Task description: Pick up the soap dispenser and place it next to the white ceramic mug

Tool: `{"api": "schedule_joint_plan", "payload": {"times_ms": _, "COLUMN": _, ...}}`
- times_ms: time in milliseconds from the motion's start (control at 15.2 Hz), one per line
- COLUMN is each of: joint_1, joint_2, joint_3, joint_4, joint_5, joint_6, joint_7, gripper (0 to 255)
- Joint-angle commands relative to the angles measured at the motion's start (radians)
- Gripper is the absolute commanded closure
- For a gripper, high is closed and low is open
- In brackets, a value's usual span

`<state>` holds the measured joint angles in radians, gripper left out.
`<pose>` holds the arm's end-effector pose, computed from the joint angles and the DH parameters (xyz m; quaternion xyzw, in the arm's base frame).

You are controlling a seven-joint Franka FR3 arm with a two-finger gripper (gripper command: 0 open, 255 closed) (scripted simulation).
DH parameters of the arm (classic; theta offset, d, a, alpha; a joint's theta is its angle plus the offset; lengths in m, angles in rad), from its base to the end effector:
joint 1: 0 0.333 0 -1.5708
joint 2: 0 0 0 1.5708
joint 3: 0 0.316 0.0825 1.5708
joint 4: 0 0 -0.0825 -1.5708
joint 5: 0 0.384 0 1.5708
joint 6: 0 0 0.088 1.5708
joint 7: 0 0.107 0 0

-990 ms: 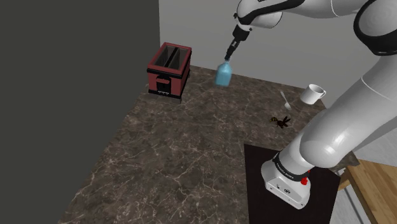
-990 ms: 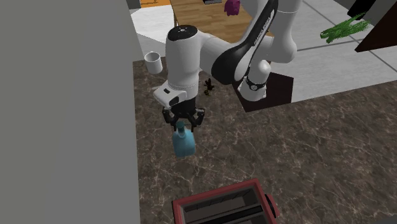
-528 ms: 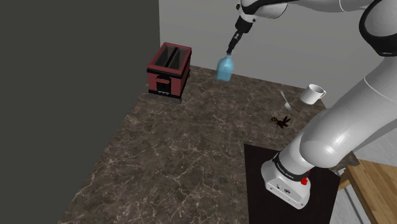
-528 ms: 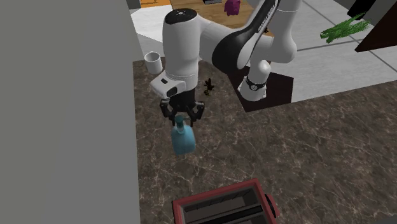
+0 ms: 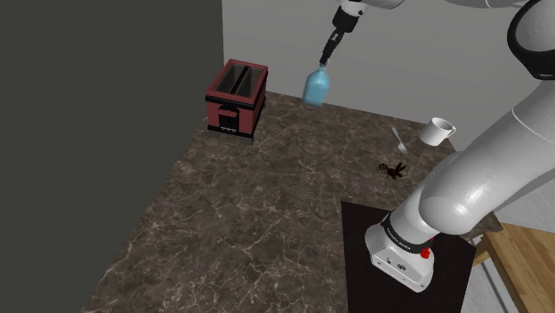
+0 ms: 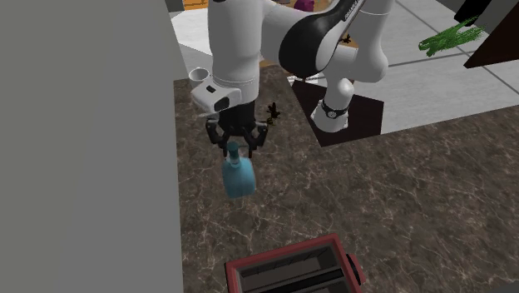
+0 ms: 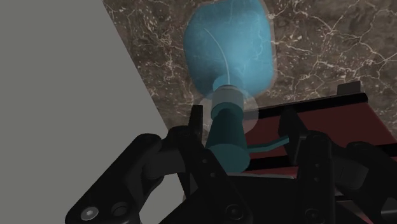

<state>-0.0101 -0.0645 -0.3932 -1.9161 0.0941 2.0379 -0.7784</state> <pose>0.5164 -0.2196 0.5352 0.9801 0.1676 0.1062 0.0037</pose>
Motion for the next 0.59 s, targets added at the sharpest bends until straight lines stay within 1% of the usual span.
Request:
{"api": "schedule_joint_plan", "payload": {"times_ms": 0, "joint_1": 0.0, "joint_2": -0.002, "joint_3": 0.0, "joint_4": 0.024, "joint_5": -0.002, "joint_6": -0.026, "joint_7": 0.003, "gripper": 255}}
{"api": "schedule_joint_plan", "payload": {"times_ms": 528, "joint_1": 0.0, "joint_2": -0.002, "joint_3": 0.0, "joint_4": 0.132, "joint_5": -0.006, "joint_6": -0.133, "joint_7": 0.013, "gripper": 255}}
